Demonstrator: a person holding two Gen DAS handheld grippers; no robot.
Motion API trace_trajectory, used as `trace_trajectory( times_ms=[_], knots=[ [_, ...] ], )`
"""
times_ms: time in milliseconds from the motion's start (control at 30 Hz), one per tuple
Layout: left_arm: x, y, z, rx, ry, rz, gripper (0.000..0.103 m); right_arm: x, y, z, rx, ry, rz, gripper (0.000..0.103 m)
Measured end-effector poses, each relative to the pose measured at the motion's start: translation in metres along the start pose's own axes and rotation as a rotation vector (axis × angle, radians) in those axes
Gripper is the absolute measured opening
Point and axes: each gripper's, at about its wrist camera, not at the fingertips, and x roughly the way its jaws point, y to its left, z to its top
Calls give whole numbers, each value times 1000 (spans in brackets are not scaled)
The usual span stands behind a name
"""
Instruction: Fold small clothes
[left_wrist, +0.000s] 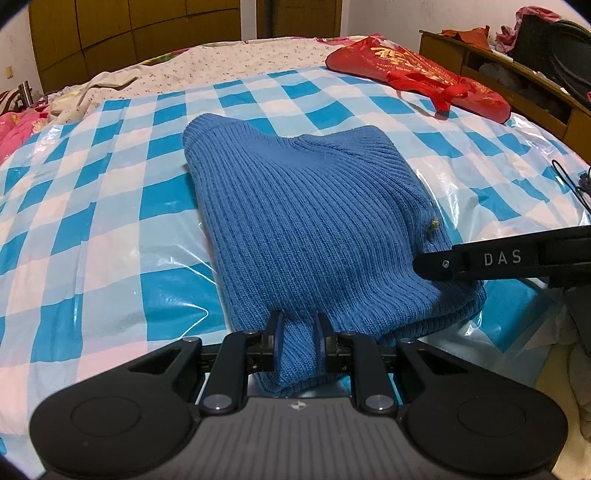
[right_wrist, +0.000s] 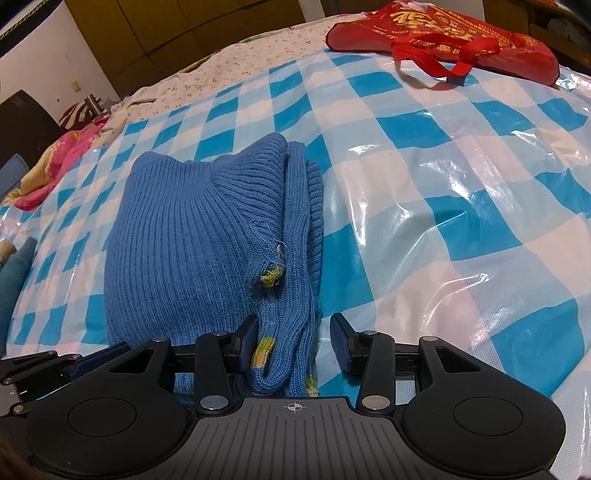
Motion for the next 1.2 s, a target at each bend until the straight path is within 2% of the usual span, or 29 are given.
trace_trajectory(
  times_ms=[467, 667, 867, 967, 1200],
  knots=[
    [-2, 3, -6, -14, -41, -12, 30, 2, 2, -1, -5, 3, -5, 43],
    [-21, 12, -4, -57, -56, -39, 30, 1, 1, -1, 9, -3, 4, 44],
    [-42, 32, 3, -119, -111, -12, 30, -1, -1, -2, 29, -9, 20, 46],
    [-42, 40, 15, -129, -131, 1, 30, -6, -2, -4, 45, -33, 13, 46],
    [-31, 46, 42, -120, -167, 8, 30, -48, 3, 2, 44, -166, -7, 48]
  ],
)
